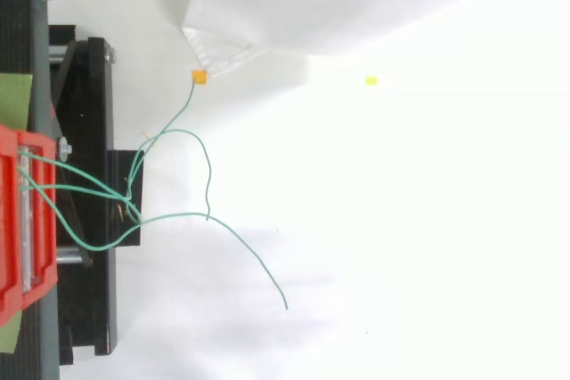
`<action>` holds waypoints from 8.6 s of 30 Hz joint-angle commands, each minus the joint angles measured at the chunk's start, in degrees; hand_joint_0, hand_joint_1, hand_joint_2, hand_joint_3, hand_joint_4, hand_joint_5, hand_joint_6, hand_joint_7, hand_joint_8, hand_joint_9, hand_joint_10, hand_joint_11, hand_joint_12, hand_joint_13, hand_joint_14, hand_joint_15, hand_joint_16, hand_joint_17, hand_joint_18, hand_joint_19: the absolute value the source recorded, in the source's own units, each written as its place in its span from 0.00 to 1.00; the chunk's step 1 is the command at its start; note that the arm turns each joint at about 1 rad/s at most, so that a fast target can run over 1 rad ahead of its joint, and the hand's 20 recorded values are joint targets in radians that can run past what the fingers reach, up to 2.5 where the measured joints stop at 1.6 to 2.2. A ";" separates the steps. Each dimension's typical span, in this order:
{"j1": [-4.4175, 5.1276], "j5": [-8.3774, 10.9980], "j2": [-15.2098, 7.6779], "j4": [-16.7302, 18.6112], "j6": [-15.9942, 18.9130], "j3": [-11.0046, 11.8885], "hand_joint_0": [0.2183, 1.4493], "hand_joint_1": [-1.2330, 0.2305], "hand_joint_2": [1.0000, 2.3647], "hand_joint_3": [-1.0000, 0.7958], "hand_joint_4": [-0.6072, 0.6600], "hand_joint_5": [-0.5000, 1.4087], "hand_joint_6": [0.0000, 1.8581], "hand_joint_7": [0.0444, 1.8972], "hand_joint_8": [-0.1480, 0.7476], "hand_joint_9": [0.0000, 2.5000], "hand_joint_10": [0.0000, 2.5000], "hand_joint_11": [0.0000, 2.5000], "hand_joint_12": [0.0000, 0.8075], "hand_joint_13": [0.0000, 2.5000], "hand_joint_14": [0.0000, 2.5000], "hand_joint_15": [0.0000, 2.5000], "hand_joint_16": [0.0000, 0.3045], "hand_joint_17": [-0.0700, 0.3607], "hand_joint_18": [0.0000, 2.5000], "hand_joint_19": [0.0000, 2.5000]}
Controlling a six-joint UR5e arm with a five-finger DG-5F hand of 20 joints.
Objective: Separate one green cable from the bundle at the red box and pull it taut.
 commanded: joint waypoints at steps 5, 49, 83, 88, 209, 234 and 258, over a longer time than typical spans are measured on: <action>0.00 0.00 -0.08 0.00 0.00 -0.03 0.27 0.31 0.00 0.28 0.63 0.18 0.27 0.42 0.40 0.56 0.01 0.50 0.35 0.56 0.01 0.45 0.17 0.43 0.44 0.36; 0.00 0.00 0.01 0.09 0.00 0.06 0.25 0.35 0.00 0.28 0.63 0.18 0.27 0.39 0.38 0.51 0.01 0.31 0.44 0.49 0.01 0.33 0.15 0.40 0.33 0.34; 0.00 0.00 -0.08 0.00 0.00 -0.03 0.25 0.35 0.00 0.28 0.63 0.18 0.27 0.37 0.36 0.50 0.01 0.21 0.47 0.53 0.01 0.30 0.15 0.40 0.33 0.33; 0.00 0.00 0.01 0.09 0.00 0.06 0.25 0.35 0.00 0.28 0.64 0.18 0.27 0.37 0.37 0.49 0.01 0.19 0.46 0.53 0.01 0.30 0.15 0.40 0.33 0.33; 0.00 0.00 -0.08 0.00 0.00 -0.03 0.25 0.34 0.00 0.28 0.62 0.18 0.27 0.40 0.43 0.43 0.35 0.51 0.42 0.42 0.01 0.35 0.14 0.38 0.27 0.32; 0.00 0.00 0.01 0.00 0.00 -0.03 0.25 0.36 0.00 0.28 0.63 0.18 0.27 0.39 0.45 0.40 0.01 0.32 0.56 0.49 0.01 0.30 0.13 0.36 0.24 0.31; 0.00 0.00 0.01 0.09 0.00 0.06 0.25 0.36 0.00 0.28 0.63 0.18 0.27 0.40 0.45 0.41 0.01 0.32 0.47 0.42 0.01 0.29 0.14 0.38 0.25 0.33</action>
